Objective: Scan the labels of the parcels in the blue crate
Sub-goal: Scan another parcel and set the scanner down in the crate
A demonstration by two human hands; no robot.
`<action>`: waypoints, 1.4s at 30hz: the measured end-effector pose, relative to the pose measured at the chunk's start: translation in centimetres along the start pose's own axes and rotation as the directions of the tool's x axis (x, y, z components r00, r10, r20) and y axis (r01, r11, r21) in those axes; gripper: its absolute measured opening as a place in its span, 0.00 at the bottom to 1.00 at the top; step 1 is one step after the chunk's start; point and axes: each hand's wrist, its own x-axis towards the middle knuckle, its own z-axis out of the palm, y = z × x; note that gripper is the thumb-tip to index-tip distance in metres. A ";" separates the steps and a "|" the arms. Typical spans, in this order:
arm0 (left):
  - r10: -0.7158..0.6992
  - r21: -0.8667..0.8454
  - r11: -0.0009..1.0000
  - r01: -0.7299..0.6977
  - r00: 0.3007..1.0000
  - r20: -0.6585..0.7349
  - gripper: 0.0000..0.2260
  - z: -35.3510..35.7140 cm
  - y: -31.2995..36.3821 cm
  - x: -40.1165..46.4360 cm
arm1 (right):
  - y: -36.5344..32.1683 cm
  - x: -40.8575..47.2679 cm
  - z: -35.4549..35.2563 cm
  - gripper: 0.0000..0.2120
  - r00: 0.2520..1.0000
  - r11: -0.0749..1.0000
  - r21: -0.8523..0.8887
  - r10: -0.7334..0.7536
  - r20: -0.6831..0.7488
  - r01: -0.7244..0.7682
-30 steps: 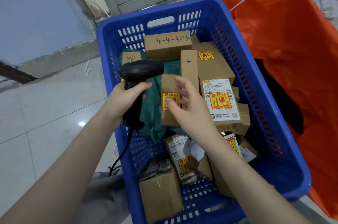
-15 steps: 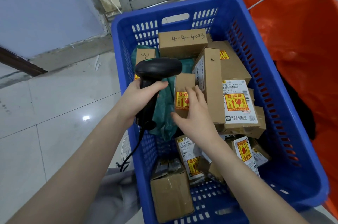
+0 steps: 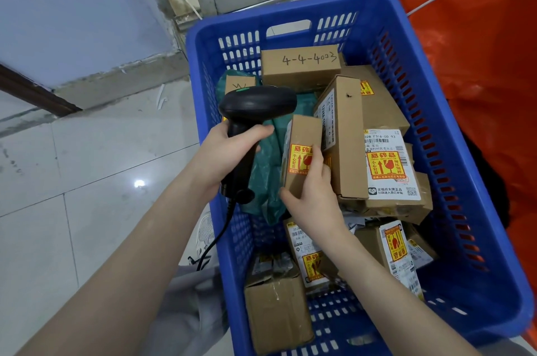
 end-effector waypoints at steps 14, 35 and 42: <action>0.040 -0.031 0.999 -0.042 0.996 -0.076 0.16 0.2 1.2 -0.1 | -2.1 -0.3 -4.4 0.42 0.982 0.933 0.321 -0.120 -0.146 0.162; 0.161 -0.067 0.986 -0.153 0.978 0.136 0.13 5.6 2.9 -1.3 | 1.9 -1.0 -11.2 0.46 0.999 0.793 0.609 0.027 -0.041 0.003; 0.183 -0.117 0.979 -0.166 0.971 0.151 0.17 7.6 3.2 -1.4 | 2.2 -1.1 -13.3 0.23 0.981 0.715 0.699 0.112 -0.158 0.031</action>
